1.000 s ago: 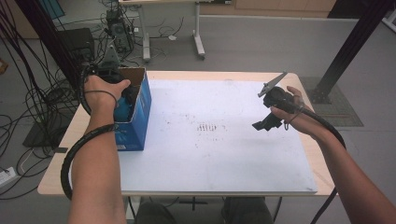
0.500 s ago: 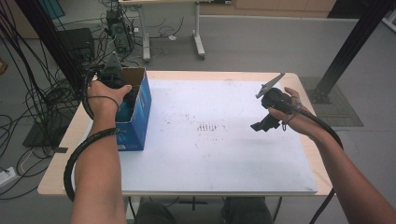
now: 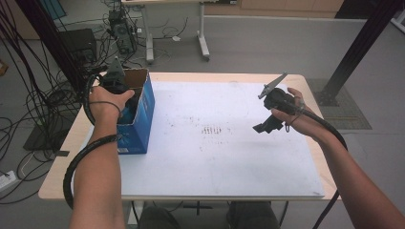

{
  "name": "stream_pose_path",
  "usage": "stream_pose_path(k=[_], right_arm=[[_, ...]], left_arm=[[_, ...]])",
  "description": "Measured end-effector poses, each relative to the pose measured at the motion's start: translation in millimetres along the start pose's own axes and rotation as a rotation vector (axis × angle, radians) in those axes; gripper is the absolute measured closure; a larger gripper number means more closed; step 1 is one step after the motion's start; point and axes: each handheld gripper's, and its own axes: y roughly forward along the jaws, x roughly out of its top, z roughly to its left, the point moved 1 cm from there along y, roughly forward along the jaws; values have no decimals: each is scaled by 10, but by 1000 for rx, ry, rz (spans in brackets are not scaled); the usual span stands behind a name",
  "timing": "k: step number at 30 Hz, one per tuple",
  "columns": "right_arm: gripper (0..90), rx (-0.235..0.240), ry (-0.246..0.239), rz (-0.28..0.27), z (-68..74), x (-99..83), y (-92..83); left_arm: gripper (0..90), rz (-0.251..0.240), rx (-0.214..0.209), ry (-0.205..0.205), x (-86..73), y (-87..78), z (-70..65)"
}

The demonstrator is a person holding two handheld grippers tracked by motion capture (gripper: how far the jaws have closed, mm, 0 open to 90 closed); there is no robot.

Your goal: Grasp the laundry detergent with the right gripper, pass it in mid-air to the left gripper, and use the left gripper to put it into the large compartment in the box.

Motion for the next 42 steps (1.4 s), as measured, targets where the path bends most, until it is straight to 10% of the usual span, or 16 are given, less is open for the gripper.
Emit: stream_pose_path(k=[42], right_arm=[[4, -36, -7, 8, -30, 11, -96]], left_arm=[[362, -6, 4, -2, 6, 6, 2]])
